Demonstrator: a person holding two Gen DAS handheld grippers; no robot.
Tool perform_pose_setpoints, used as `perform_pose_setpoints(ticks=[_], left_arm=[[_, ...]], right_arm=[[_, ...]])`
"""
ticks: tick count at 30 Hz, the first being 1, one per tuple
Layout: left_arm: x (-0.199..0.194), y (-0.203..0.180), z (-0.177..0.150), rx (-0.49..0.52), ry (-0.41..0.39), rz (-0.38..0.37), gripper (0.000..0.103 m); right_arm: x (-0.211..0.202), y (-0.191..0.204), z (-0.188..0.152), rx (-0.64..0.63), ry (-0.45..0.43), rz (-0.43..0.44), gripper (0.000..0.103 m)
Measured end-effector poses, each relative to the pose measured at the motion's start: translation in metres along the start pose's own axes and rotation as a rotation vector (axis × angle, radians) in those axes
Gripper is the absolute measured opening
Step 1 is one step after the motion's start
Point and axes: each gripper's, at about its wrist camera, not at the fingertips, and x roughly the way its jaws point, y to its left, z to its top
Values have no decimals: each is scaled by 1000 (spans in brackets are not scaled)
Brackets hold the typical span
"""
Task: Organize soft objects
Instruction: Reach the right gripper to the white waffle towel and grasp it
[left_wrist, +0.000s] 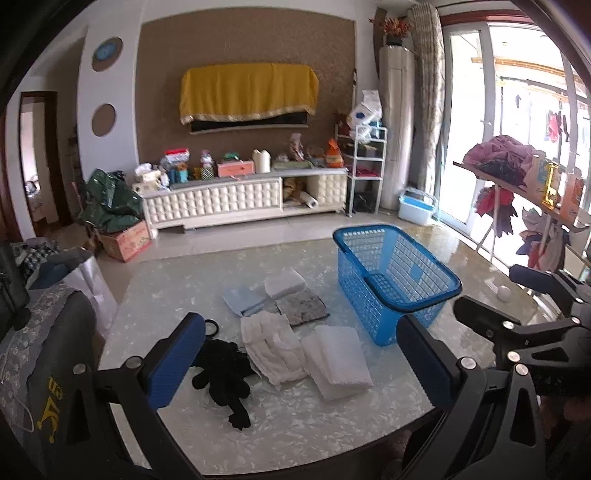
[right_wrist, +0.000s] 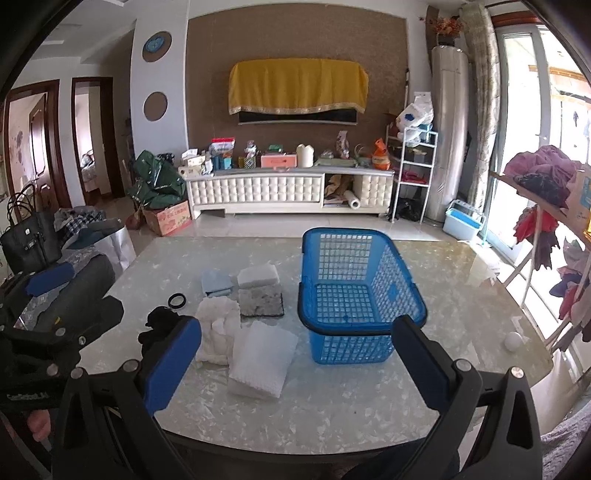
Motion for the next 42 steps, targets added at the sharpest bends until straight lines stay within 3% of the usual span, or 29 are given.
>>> perform_pose_setpoints(ticks=[5,20,33,42], left_arm=[[14,14,4,0,55,22,103],[89,76,-23,-51,342,42,103],[158,117,-63,-89,528,71,103],[207,137,-89,-112,638,48,103]], right_arm=[[21,6,3,-4,58,60,103],[106,41,-15,-38,352,189,103],[160,35,-33,-21,547,194,103],[183,43,-46,-48,584,170,102]])
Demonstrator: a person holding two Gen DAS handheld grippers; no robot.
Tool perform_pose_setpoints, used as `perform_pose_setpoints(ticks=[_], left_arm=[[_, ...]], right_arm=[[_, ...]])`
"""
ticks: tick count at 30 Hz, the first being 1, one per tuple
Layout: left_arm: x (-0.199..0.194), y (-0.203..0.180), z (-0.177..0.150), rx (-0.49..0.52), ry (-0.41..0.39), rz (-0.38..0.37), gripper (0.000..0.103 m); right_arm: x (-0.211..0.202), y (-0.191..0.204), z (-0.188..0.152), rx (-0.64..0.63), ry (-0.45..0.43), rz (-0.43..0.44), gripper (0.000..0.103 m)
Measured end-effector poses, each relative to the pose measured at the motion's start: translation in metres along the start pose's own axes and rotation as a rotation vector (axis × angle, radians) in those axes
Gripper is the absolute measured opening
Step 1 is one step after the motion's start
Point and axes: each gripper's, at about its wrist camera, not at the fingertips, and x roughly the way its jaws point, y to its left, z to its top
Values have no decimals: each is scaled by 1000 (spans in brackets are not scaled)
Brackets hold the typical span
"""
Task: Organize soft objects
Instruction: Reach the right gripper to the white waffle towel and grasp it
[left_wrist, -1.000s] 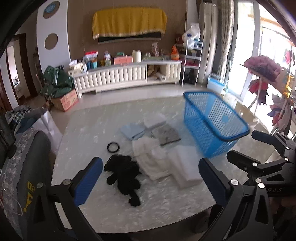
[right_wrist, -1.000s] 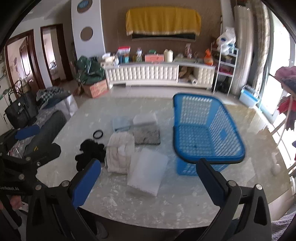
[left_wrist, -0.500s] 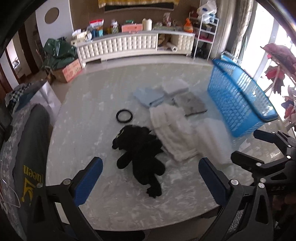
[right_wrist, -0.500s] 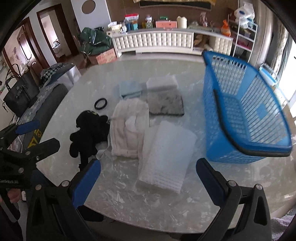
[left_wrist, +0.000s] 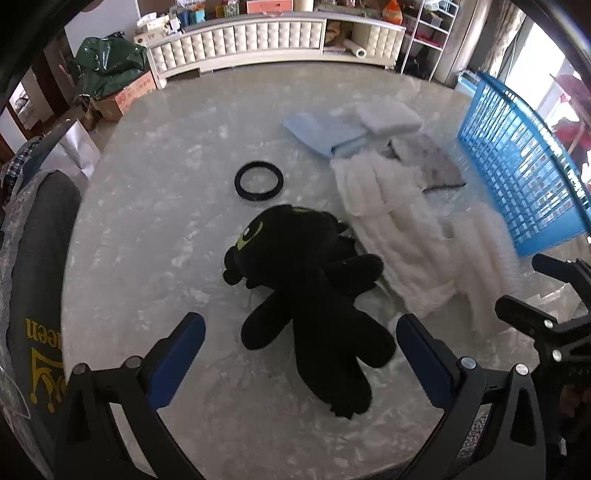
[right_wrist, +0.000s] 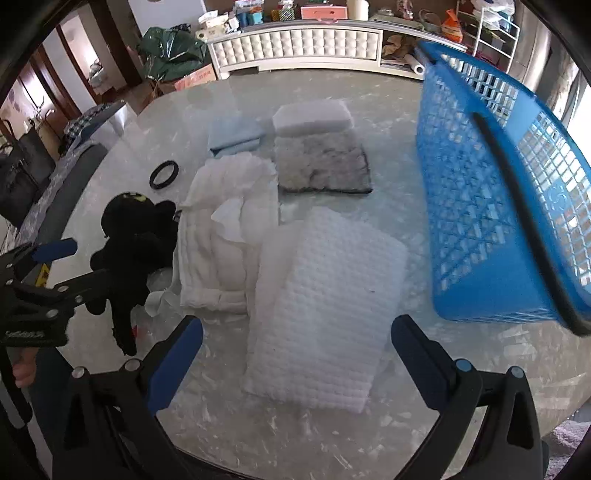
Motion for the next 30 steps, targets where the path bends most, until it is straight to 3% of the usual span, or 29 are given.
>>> perform_pose_setpoints(ticks=[3,13,18,23,30], left_arm=[[11,1,1,2,19,-8,103],[34,9,7,-21,49,-60,103],[44,11,8,-39,68,-78,103],[61,0,9,-18,119,-51,103],[70,-24,7,43,88,6,103]], right_arm=[[8,8,-4,-33,16,-36,96],[29,14,-12,-81,76,-98,90],[39,15,-13,-100,91,-135,79],[42,15,-17,-116,83,-160,65],[34,4,-18,-105,67,-152,47]])
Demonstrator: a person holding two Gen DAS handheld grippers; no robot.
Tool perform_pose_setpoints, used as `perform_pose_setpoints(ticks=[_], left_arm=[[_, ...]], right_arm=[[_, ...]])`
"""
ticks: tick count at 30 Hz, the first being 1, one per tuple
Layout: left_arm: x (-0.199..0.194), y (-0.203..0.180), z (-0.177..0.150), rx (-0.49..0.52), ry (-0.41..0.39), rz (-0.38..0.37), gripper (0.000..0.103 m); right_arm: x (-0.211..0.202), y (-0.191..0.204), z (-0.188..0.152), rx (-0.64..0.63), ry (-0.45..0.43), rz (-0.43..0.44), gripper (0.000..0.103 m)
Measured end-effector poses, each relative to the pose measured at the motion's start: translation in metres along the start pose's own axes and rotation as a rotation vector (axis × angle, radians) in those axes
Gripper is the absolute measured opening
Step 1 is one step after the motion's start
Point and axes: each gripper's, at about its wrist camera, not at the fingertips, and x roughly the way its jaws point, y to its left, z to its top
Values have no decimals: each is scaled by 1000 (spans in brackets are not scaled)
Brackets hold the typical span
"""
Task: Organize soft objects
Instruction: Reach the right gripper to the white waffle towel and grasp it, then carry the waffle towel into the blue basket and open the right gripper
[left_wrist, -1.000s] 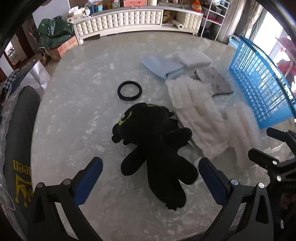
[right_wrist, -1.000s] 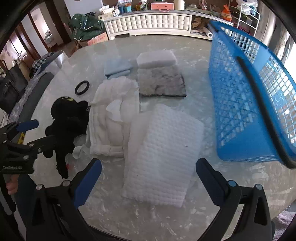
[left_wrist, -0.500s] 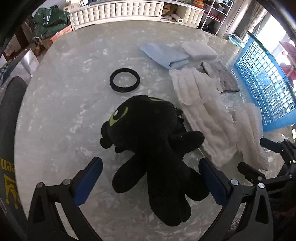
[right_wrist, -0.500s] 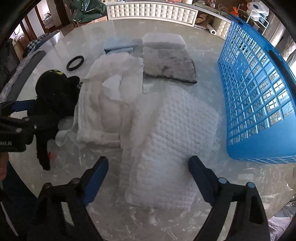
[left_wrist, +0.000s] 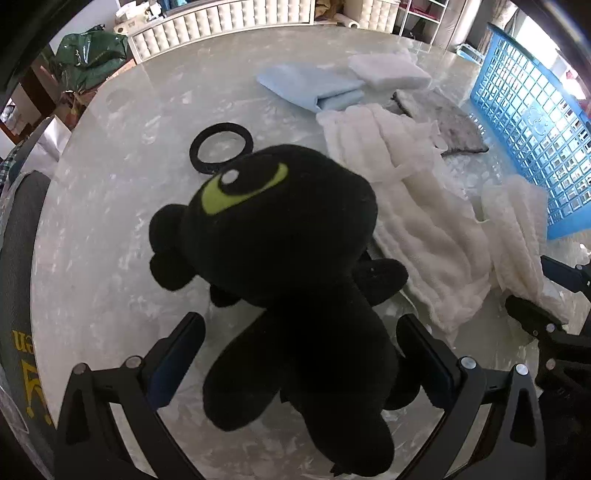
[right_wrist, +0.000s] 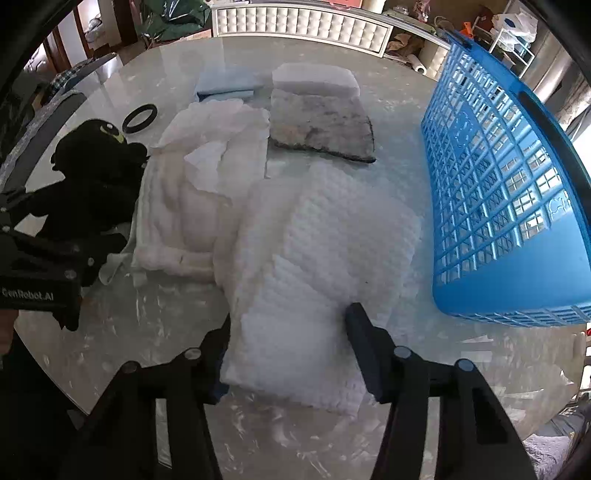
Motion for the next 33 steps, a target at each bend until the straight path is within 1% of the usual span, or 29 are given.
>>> perform_pose_setpoints(ticks=[1,2,3,4,5,9,12,15,18,19,22,23,26,29,33], left_arm=[[0,0,-1,-3,-3,-2,101],[-1,0,-2,-7,-7,-8,100],[-2,2,-3,-9,-11,-12,99],[-5,3,-3,-11,-13,-17,99],[-5,3,-3,-12,-13,-24,99],[-9,7,-7,-31,-10,-37,99],[-9,12,-7,-45,-12,-47,99],[-13,25,-11,-57,-15,-58,99],[-17,31,-12,-63,-24,-66,92],[-25,40,-18,-64,-28,-71,91],[-31,44,-18,-67,-40,-72,90],[-32,46,-16,-70,-42,-72,90],[-38,52,-19,-89,-43,-77,90],[-42,65,-21,-124,-37,-102,90],[-37,58,-20,-127,-35,-101,90]], right_arm=[[-2,-3,0,8,-3,4,44],[-4,-4,0,15,-5,10,36],[-8,-7,1,22,-11,25,24],[-14,-9,4,26,-18,25,19],[-17,-11,6,28,-23,23,16],[-29,-21,6,42,-32,60,14],[-38,-25,13,60,-42,89,13],[-53,-25,15,50,-57,100,13],[-69,-25,15,33,-77,94,13],[-78,-26,15,25,-88,91,13],[-100,-28,17,4,-116,88,13],[-100,-19,25,-2,-123,87,13],[-121,-14,33,-22,-164,88,13],[-147,-14,40,-61,-219,60,13],[-177,-28,53,-71,-273,48,13]])
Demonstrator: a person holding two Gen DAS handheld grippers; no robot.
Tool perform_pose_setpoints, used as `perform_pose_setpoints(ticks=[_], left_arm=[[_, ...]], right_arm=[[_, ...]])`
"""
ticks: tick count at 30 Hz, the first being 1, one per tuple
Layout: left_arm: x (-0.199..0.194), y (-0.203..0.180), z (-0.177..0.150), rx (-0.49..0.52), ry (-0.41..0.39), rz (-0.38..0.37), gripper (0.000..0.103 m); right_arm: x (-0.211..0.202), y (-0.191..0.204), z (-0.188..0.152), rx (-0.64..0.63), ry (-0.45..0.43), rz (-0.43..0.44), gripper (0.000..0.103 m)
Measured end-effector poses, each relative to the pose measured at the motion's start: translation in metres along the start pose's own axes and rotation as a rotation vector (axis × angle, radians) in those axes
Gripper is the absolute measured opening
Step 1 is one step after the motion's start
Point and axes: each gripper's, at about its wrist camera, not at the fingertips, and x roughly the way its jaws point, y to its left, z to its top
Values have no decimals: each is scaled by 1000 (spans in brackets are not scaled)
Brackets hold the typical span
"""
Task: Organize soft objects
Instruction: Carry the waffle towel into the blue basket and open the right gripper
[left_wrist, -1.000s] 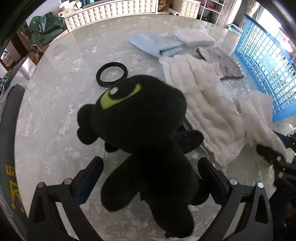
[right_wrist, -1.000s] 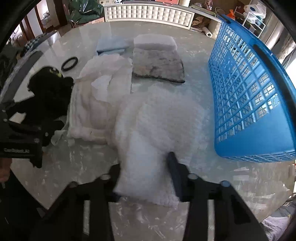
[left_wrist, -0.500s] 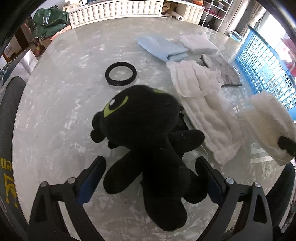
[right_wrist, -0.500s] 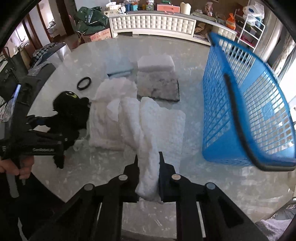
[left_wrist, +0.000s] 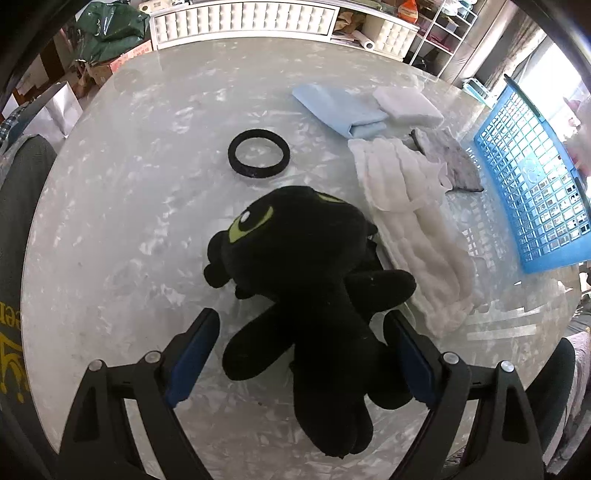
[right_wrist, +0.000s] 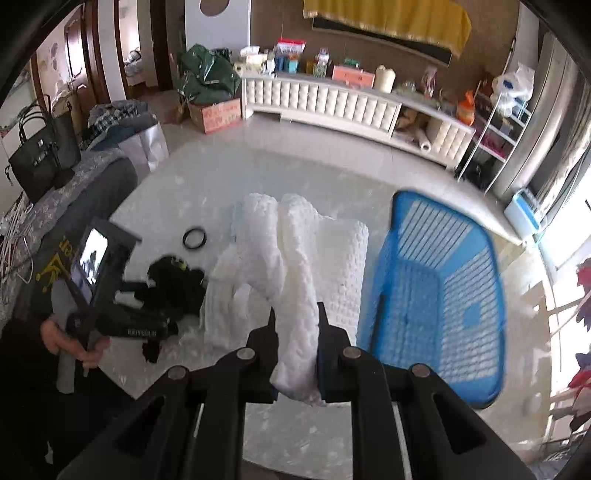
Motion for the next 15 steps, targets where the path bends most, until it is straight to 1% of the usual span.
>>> perform_pose_setpoints(ticks=[3,7,9,10,12,15], left_arm=[[6,-6,4,2,3,14,90],[13,-10,8,-3,15,35,91],[18,-12,11,5,18,51,91],[19,-14,12,13,19,62,91],[22,-21,16,31,24,89,91],[28,-28,20,45,36,125,93]], right_arm=[[-8,-19,11,4,-21,-41,13],[-14,-53,12,24,-19,-89,13],[-12,-62,10,31,-15,-113,14],[-11,-73,10,38,-8,-130,14],[-4,-78,8,44,5,-152,14],[10,-93,2,41,47,-190,14]])
